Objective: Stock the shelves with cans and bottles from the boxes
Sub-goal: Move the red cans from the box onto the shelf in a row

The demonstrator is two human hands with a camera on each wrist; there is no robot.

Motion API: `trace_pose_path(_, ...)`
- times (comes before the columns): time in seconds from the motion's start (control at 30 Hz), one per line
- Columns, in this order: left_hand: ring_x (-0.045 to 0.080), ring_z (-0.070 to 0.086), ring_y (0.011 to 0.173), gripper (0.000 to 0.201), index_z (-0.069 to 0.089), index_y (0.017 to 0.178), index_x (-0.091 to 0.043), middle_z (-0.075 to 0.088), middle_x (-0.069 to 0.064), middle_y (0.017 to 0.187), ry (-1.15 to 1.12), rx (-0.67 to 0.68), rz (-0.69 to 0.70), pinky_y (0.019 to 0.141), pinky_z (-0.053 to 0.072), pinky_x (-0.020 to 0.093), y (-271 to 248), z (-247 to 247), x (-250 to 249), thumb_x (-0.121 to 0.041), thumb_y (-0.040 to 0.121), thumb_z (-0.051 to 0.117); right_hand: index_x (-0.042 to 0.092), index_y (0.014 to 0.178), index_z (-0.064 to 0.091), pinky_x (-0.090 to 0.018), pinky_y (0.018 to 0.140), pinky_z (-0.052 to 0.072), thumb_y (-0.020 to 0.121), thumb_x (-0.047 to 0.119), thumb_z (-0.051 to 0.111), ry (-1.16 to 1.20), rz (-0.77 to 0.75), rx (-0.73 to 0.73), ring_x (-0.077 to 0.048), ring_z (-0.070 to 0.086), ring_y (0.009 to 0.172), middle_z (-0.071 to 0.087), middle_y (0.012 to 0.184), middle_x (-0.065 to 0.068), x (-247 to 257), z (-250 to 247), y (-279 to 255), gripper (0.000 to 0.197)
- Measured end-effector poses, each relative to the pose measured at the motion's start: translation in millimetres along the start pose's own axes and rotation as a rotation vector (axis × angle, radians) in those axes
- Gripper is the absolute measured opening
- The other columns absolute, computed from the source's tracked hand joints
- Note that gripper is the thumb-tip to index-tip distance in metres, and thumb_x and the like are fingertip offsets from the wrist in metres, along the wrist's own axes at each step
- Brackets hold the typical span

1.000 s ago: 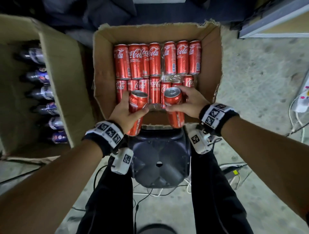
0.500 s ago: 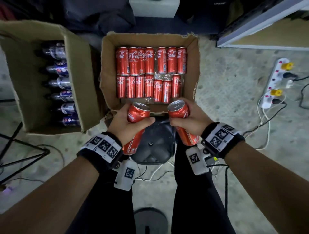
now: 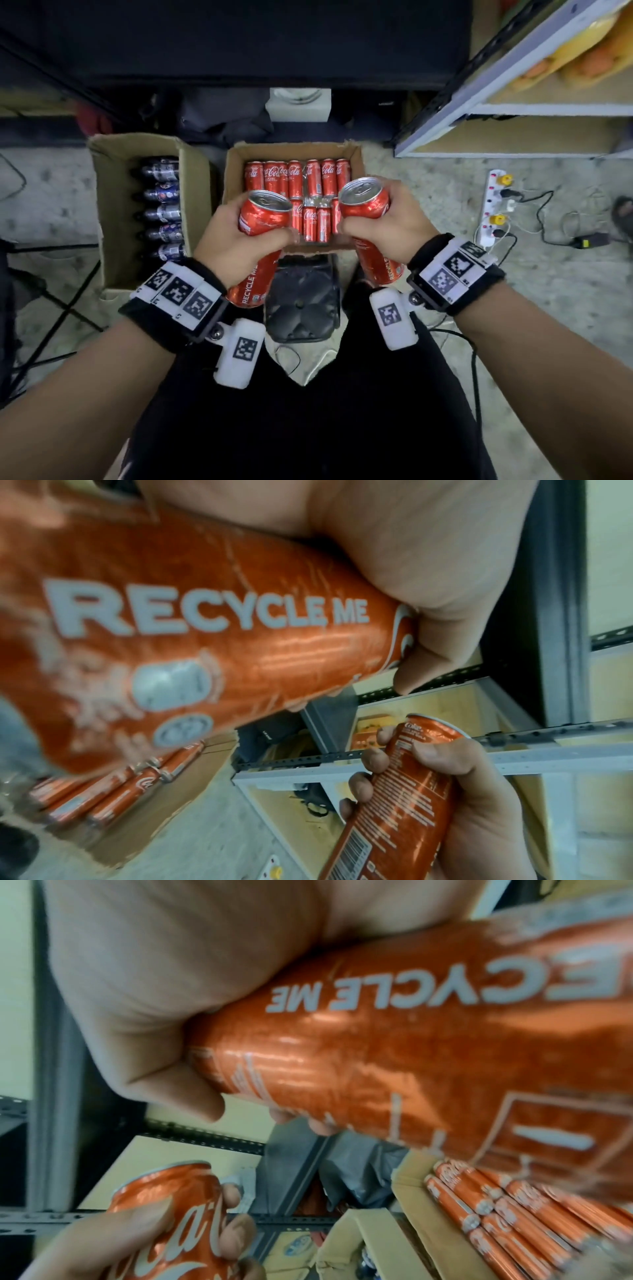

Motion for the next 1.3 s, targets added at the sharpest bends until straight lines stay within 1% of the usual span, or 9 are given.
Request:
trace_pose_path(0.13,0.023,0.075,0.081,0.044,0.069,0.104,-0.022,0.078,0.002,0.093,-0.022,-0.027,0.092,0.085,0.059,0.048,-28.5,0.6,-60.3,-0.027,0.066,0.091,0.027,0.096,0.066,-0.015,0.066,0.051,0.075,0.009,0.083,-0.031,-0.08,-0.049,-0.001,0.072,0.075,0.074,0.078,0.017,58.2,-25.4,-30.9,0.032)
trace_pose_path(0.3,0.013,0.073,0.082,0.031,0.067,0.094,-0.028,0.076,-0.007,0.086,0.016,-0.077,0.305,0.078,0.058,0.032,-70.9,-3.6,-156.7,-0.022,0.073,0.09,0.027,0.084,0.066,-0.019,0.065,0.052,0.071,0.01,0.082,-0.039,-0.234,-0.162,-0.004,0.069,0.067,0.072,0.07,0.012,132.9,-57.6,-76.7,0.026)
trace_pose_path(0.4,0.016,0.069,0.069,0.027,0.066,0.088,-0.027,0.072,-0.005,0.076,-0.019,-0.143,0.436,0.069,0.058,0.034,-98.9,-9.2,-207.3,-0.016,0.076,0.088,0.022,0.079,0.066,-0.039,0.069,0.059,0.061,0.02,0.078,-0.03,-0.341,-0.242,-0.022,0.07,0.067,0.07,0.07,-0.002,174.7,-73.8,-102.9,0.022)
trace_pose_path(0.5,0.028,0.067,0.062,0.025,0.067,0.089,-0.024,0.069,0.009,0.075,-0.083,-0.182,0.542,0.062,0.059,0.04,-125.0,-19.1,-246.7,-0.019,0.072,0.085,0.021,0.077,0.066,-0.052,0.069,0.059,0.061,0.017,0.078,0.01,-0.443,-0.289,-0.031,0.068,0.065,0.068,0.073,-0.017,215.0,-85.5,-124.0,0.02)
trace_pose_path(0.7,0.032,0.068,0.061,0.026,0.068,0.083,-0.032,0.069,0.015,0.076,-0.118,-0.216,0.678,0.062,0.058,0.043,-158.0,-44.2,-310.8,-0.034,0.063,0.085,0.018,0.083,0.066,-0.054,0.071,0.06,0.061,0.024,0.079,-0.003,-0.587,-0.335,-0.032,0.07,0.069,0.071,0.076,-0.012,293.5,-100.3,-152.6,0.026)
trace_pose_path(0.83,0.035,0.07,0.064,0.03,0.067,0.088,-0.024,0.07,0.011,0.074,-0.108,-0.238,0.794,0.067,0.06,0.051,-176.1,-72.6,-354.1,-0.034,0.066,0.084,0.013,0.085,0.067,-0.056,0.075,0.059,0.062,0.024,0.08,-0.02,-0.656,-0.364,-0.032,0.071,0.072,0.072,0.079,-0.012,345.3,-107.4,-160.1,0.029)
trace_pose_path(0.93,0.034,0.069,0.063,0.03,0.066,0.089,-0.026,0.069,0.008,0.074,-0.153,-0.26,0.875,0.065,0.058,0.045,-192.6,-102.2,-384.5,-0.034,0.066,0.084,0.017,0.086,0.067,-0.058,0.077,0.059,0.06,0.027,0.08,-0.021,-0.734,-0.394,-0.035,0.071,0.075,0.072,0.08,-0.009,388.2,-107.9,-164.4,0.03)
trace_pose_path(1.1,0.035,0.068,0.063,0.035,0.063,0.092,-0.017,0.067,0.012,0.074,-0.141,-0.252,0.998,0.066,0.058,0.044,-218.5,-157.7,-428.2,-0.032,0.067,0.082,0.007,0.086,0.065,-0.054,0.072,0.059,0.061,0.017,0.077,0.011,-0.853,-0.382,-0.034,0.068,0.068,0.069,0.076,-0.018,461.7,-86.6,-170.1,0.03)
trace_pose_path(1.3,0.033,0.069,0.062,0.033,0.065,0.09,-0.025,0.067,0.011,0.076,-0.107,-0.243,1.048,0.064,0.058,0.044,-228.7,-228.5,-459.1,-0.033,0.063,0.083,0.009,0.089,0.065,-0.056,0.071,0.06,0.062,0.018,0.079,-0.025,-0.938,-0.355,-0.036,0.07,0.067,0.07,0.077,-0.019,535.2,-38.5,-164.9,0.032)
Point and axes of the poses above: each hand's wrist, its own y-axis towards the middle knuckle, its own z-axis out of the palm, x = y × z, the point moved 9 cm from there along y, towards the middle knuckle
